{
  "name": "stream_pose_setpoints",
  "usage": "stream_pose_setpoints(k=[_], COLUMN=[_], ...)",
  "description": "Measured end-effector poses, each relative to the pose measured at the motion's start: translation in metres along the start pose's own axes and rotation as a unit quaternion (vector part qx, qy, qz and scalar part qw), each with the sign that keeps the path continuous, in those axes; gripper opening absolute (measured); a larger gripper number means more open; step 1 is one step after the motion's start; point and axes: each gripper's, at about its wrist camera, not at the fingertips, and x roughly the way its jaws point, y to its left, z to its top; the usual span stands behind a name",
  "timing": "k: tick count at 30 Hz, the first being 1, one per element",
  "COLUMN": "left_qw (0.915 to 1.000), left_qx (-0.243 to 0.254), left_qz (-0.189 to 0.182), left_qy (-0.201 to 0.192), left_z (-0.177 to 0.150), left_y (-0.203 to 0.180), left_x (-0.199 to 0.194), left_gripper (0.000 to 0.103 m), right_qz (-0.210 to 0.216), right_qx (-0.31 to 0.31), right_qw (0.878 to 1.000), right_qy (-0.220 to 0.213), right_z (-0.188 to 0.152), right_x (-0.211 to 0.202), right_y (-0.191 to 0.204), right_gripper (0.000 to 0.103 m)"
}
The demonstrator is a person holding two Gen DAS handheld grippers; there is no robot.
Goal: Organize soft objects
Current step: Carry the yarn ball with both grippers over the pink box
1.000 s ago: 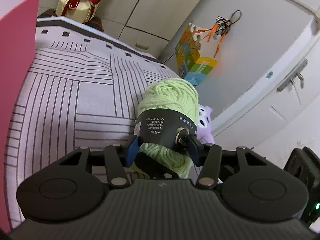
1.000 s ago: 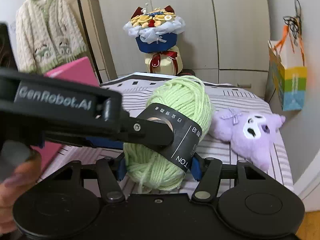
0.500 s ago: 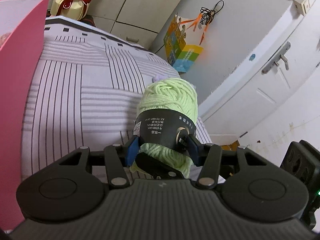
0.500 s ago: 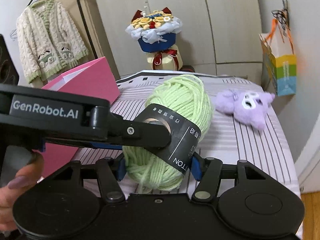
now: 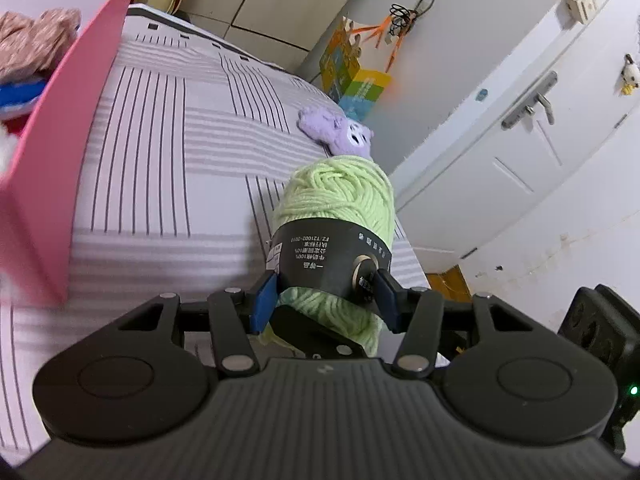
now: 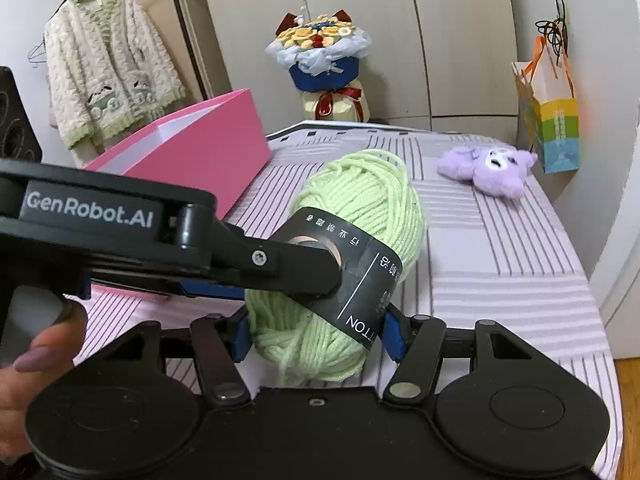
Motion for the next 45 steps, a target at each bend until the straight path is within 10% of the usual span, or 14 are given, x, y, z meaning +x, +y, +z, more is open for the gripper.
stream_pose_setpoints(k=[14, 24, 37, 45], left_qw=[0.9995, 0.9942, 0.9783, 0.9693], left_qx=[0.021, 0.046, 0.064, 0.043], left_qz=[0.001, 0.01, 0.053, 0.106], left_qy=[-0.025, -0.096, -0.19, -0.218], left_z=[-0.038, -0.031, 0.018, 0.044], left_y=[-0.025, -0.03, 0.006, 0.047], left_x=[-0.072, -0.134, -0.204, -0.21], left_gripper=[0.051, 0.052, 0.052, 0.052], right_qz=[0.007, 0.028, 0.101, 0.169], right_qx=[-0.02, -0.081, -0.141, -0.119], right_qw=[1.0, 0.996, 0.977, 0.974], right_qy=[0.022, -0.039, -0.121, -0.089], right_z=[-0.002, 0.022, 0.08, 0.109], right_x=[-0.056, -0.078, -0.047, 0.009], right_y=[0.049, 0.091, 0.154, 0.173], right_gripper=[0.066, 0.071, 0.073, 0.073])
